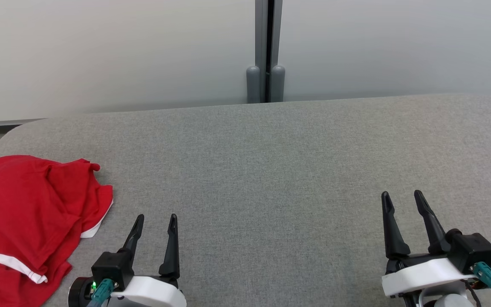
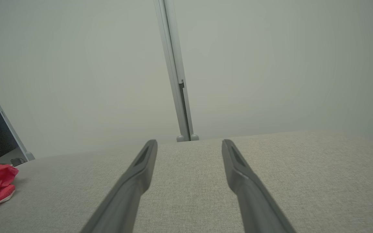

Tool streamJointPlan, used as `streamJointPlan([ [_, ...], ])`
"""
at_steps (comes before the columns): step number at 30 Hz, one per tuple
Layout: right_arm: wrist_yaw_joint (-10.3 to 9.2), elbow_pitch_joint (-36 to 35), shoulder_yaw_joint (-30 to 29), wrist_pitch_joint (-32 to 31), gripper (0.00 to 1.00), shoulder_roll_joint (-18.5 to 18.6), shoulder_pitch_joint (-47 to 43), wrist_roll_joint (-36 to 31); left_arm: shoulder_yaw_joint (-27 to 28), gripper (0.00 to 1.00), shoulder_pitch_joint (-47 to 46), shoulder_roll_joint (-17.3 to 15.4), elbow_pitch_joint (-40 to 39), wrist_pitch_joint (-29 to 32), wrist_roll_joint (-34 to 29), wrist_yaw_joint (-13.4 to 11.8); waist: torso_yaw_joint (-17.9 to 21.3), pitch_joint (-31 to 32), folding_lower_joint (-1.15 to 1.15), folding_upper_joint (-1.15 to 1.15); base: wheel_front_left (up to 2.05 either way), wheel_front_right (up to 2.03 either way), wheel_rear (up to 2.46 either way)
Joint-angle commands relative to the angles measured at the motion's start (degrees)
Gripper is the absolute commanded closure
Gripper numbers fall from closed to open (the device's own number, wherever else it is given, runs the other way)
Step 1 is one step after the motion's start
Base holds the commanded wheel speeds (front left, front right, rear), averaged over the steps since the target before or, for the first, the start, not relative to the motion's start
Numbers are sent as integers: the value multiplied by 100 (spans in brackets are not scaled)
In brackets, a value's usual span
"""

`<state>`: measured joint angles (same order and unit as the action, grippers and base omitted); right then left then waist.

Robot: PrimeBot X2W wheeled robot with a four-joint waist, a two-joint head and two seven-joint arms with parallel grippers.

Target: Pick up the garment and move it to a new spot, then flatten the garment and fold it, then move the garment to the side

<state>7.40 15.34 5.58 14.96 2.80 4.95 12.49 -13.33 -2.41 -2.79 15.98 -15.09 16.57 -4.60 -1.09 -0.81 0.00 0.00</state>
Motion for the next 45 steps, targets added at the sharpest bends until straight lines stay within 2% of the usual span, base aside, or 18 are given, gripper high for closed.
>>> streamJointPlan([
  [1,16,-5,-12,36,0,17,43,28,1,0,-42,-20,9,-12,2,-7,-7,3,0,0,0,0,0],
  [6,16,-29,40,36,0,16,22,70,-6,0,-48,-21,19,-11,6,5,-89,38,0,0,0,0,0],
  [12,16,-19,194,36,0,15,-64,47,62,0,-27,-21,54,-11,97,-31,-411,93,0,0,0,0,0],
  [20,16,2,334,35,0,14,-137,86,279,0,50,-22,11,-10,198,-25,-1165,146,0,0,0,0,0],
  [27,16,33,409,35,0,15,-204,185,362,0,144,-21,34,-8,44,37,-1931,227,0,0,0,0,0],
  [33,17,123,570,35,0,13,-203,252,538,0,237,-20,-17,-8,42,93,-2385,290,0,0,0,0,0],
  [38,17,177,718,34,0,15,-197,317,608,0,287,-19,1,-7,-1,120,-2608,300,0,0,0,0,0],
  [45,17,282,826,34,0,16,-140,352,672,0,296,-19,-37,-7,45,118,-2690,252,0,0,0,0,0],
])
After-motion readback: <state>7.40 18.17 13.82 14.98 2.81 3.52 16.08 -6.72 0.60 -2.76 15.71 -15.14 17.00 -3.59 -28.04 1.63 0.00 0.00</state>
